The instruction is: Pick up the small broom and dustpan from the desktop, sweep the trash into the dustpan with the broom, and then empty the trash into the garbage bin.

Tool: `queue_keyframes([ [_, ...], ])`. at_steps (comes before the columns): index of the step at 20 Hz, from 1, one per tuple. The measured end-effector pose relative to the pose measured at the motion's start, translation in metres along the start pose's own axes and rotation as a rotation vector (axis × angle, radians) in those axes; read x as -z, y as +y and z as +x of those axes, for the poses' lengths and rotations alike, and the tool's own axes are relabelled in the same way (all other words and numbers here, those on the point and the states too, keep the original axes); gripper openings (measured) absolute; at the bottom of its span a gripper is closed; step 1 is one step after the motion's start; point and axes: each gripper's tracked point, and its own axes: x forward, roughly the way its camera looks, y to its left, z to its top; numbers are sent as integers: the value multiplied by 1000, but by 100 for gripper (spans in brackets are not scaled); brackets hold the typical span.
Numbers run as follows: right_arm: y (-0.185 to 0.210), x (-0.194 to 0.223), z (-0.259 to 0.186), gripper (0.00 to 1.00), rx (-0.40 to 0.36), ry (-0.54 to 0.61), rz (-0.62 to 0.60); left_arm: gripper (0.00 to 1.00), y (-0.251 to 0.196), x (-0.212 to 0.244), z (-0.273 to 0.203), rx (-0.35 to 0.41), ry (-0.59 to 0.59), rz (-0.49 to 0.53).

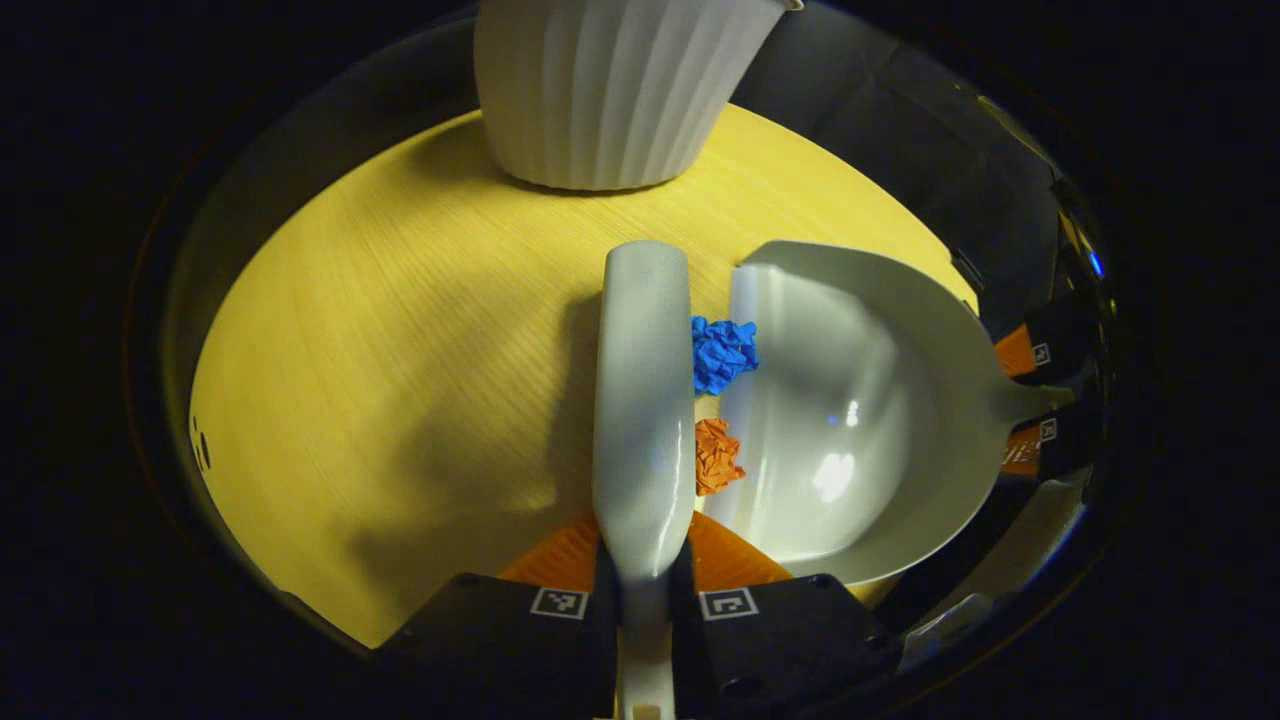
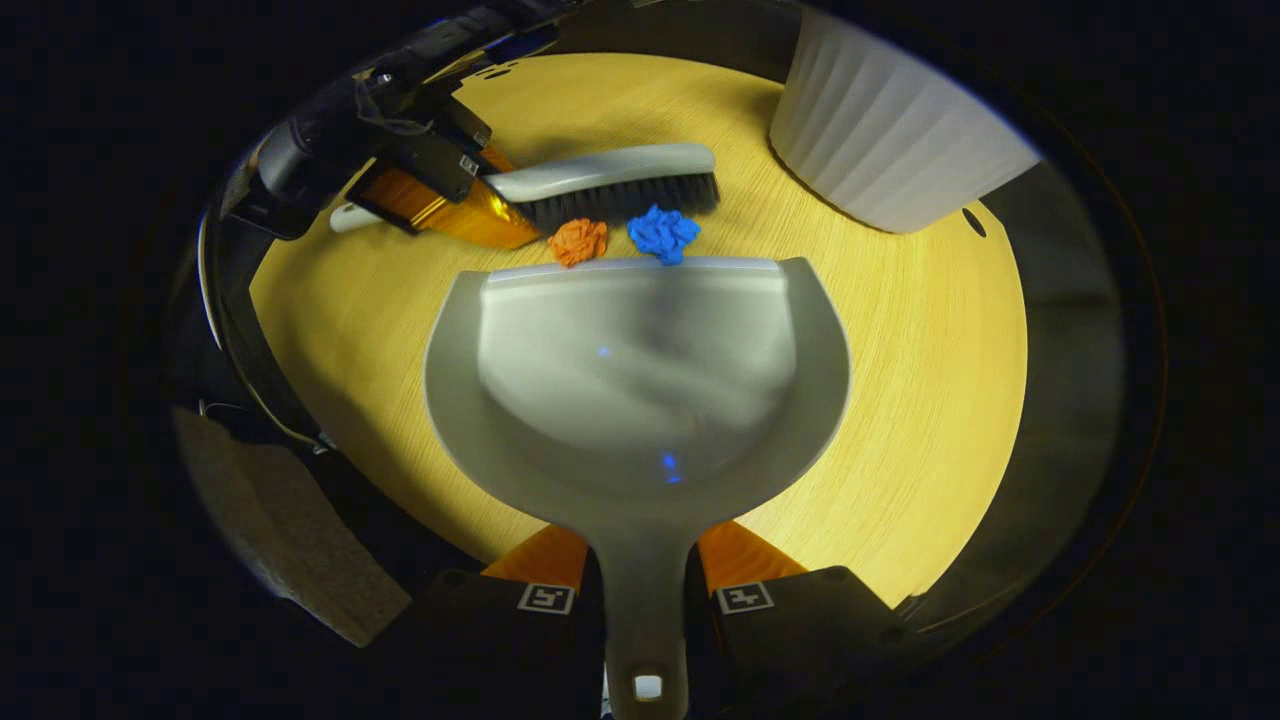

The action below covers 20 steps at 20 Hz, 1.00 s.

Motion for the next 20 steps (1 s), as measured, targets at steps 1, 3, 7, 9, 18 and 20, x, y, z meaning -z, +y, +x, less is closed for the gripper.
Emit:
queue_keyframes([
  [1,-1,0,2,36,-1,-7,-3,24,-7,2,-1,32,10,-12],
  [3,0,-1,4,33,-4,-30,1,24,-22,7,-5,70,33,-54],
  [7,1,-1,11,40,-2,-89,8,28,-45,15,-28,123,29,-118],
  [9,1,0,14,40,0,-118,10,26,-43,16,-37,73,-6,-121],
  [18,-2,2,-20,36,38,-245,165,26,16,36,-123,-206,-280,-286],
  [20,-11,5,-38,36,59,-254,193,26,37,52,-139,-263,-298,-330],
])
